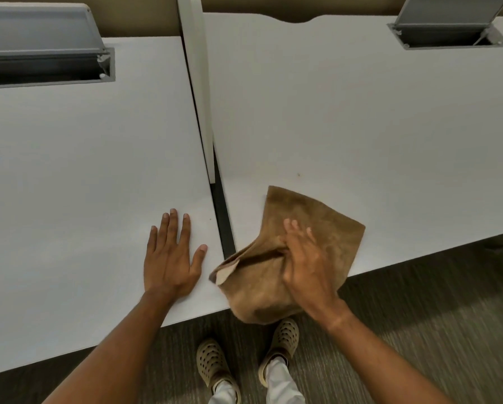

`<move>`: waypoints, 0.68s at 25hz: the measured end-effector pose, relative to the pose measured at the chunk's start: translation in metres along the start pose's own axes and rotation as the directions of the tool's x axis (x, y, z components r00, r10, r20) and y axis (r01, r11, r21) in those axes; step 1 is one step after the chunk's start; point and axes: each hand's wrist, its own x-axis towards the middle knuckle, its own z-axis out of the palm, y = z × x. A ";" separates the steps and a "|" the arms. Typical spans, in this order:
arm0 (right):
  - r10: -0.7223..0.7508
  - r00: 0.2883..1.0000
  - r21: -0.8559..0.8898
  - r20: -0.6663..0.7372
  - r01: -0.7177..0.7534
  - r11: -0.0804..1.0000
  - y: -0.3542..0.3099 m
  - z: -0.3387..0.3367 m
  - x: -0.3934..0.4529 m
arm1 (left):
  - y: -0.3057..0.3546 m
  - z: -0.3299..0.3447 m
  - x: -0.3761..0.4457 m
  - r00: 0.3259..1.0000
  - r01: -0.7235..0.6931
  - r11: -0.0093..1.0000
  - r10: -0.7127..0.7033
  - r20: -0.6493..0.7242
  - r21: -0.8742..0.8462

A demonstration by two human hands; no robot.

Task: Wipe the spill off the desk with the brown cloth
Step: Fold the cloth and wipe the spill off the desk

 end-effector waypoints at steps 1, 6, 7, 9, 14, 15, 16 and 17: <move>0.100 0.995 0.011 -0.020 -0.100 0.995 0.011 -0.005 0.010 | -0.001 -0.002 -0.003 1.000 0.000 1.000 0.000 0.001 0.005; 0.383 0.921 0.053 -0.073 -0.380 0.924 0.064 -0.024 0.099 | 0.004 -0.005 0.002 1.000 -0.009 1.000 0.010 -0.025 0.008; 0.333 0.942 0.047 -0.036 -0.332 0.942 0.061 -0.022 0.120 | 0.006 -0.004 0.011 1.000 -0.001 1.000 0.001 -0.029 0.008; 0.204 0.979 0.042 0.005 -0.204 0.978 0.042 -0.014 0.132 | 0.006 -0.006 0.013 0.999 -0.002 1.000 0.002 -0.032 0.020; 0.063 0.998 -0.038 0.006 -0.062 0.997 0.059 -0.006 0.121 | 0.001 -0.001 0.004 1.000 -0.011 1.000 0.012 -0.022 0.018; 0.150 0.988 -0.033 -0.029 -0.151 0.988 0.069 -0.010 0.125 | 0.002 -0.001 0.004 1.000 -0.016 1.000 0.016 -0.022 0.009; 0.229 0.971 -0.021 -0.060 -0.231 0.973 0.074 -0.013 0.129 | 0.003 -0.001 0.004 0.999 -0.016 1.000 0.016 -0.029 -0.002; 0.270 0.960 -0.012 -0.073 -0.271 0.962 0.074 -0.013 0.132 | 0.003 -0.002 0.006 0.999 -0.011 1.000 0.011 -0.032 -0.004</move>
